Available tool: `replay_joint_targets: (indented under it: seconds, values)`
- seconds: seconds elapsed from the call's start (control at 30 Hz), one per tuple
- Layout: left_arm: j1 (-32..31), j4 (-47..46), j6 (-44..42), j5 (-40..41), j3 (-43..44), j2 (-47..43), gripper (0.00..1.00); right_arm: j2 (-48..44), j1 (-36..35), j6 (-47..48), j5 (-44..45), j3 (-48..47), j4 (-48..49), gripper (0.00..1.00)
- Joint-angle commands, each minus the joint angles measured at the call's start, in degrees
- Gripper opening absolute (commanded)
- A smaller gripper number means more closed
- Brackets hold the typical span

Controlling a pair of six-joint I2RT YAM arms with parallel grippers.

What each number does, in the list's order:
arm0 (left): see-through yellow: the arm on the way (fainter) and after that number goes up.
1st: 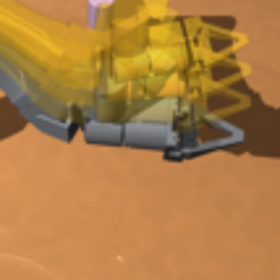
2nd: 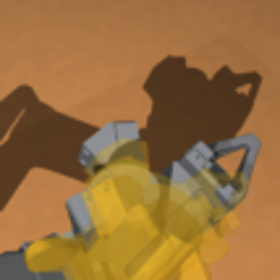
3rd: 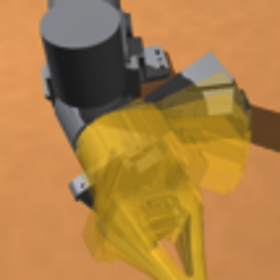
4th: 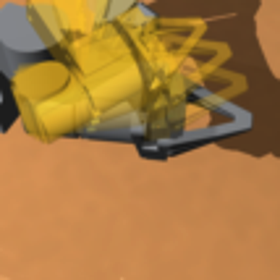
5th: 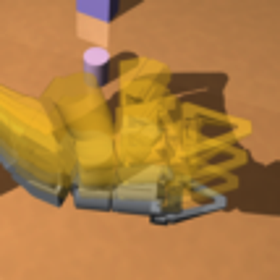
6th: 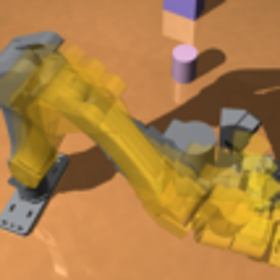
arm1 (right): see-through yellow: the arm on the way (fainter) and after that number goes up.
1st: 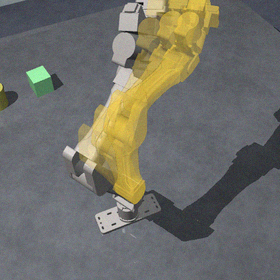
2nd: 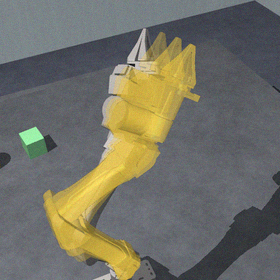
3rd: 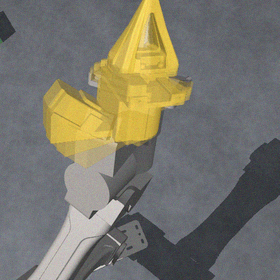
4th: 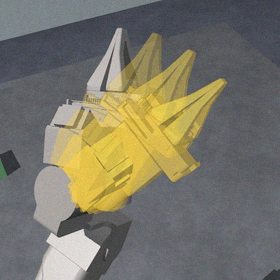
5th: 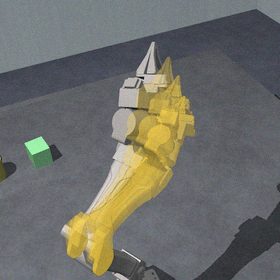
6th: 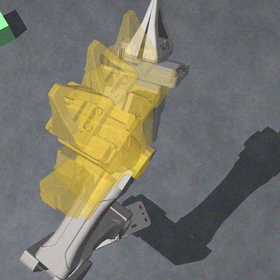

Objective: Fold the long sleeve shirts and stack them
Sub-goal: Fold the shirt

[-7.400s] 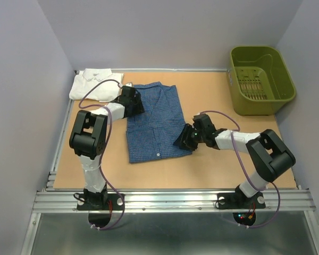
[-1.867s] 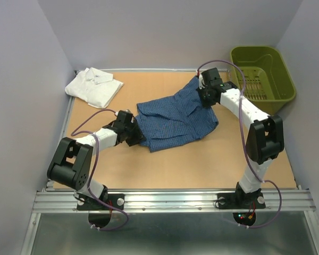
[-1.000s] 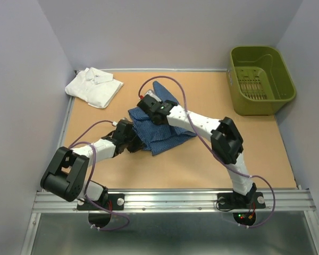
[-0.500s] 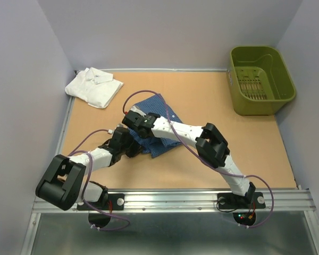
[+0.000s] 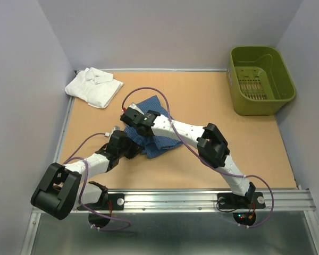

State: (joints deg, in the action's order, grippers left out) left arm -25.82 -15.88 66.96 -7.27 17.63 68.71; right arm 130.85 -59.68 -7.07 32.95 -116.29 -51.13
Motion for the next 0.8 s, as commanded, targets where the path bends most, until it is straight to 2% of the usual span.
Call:
replay_joint_targets:
  seconds: [0.0,0.2,0.33,0.4,0.5,0.53,0.63,0.77]
  values:
    - [-0.19,-2.67,0.37,0.68,-0.75,-0.59,0.15,-2.00,-0.52,-3.03,-0.08,-5.17,0.60,0.23]
    - [-0.45,-2.67,0.45,0.32,-0.93,-0.68,0.12,-1.30,-0.52,-4.70,3.69,-7.19,0.68,0.23]
    - [-0.54,-2.58,0.45,0.41,-1.02,-0.59,0.12,-0.86,-0.52,-4.88,2.30,-7.81,0.69,0.24]
    - [-0.54,-2.49,0.45,0.32,-1.02,-0.51,0.12,-0.51,-0.52,-5.40,-0.24,-7.38,0.77,0.27]
    - [-0.54,-1.70,0.54,0.50,-0.93,-1.38,0.14,-0.68,-0.52,-6.98,-3.67,-5.88,0.77,0.38]
    - [-0.54,-1.26,0.89,0.85,-0.84,-1.91,0.15,-0.85,-0.52,-7.25,-4.46,-5.79,0.77,0.44]
    - [-0.54,1.46,1.42,3.04,-1.02,-4.36,0.21,-1.29,-0.52,-7.87,-6.49,-7.27,0.86,0.51]
    - [-0.37,5.59,3.44,5.68,-1.37,-9.89,0.28,-2.69,-0.52,-8.66,-8.42,-10.61,1.12,0.52]
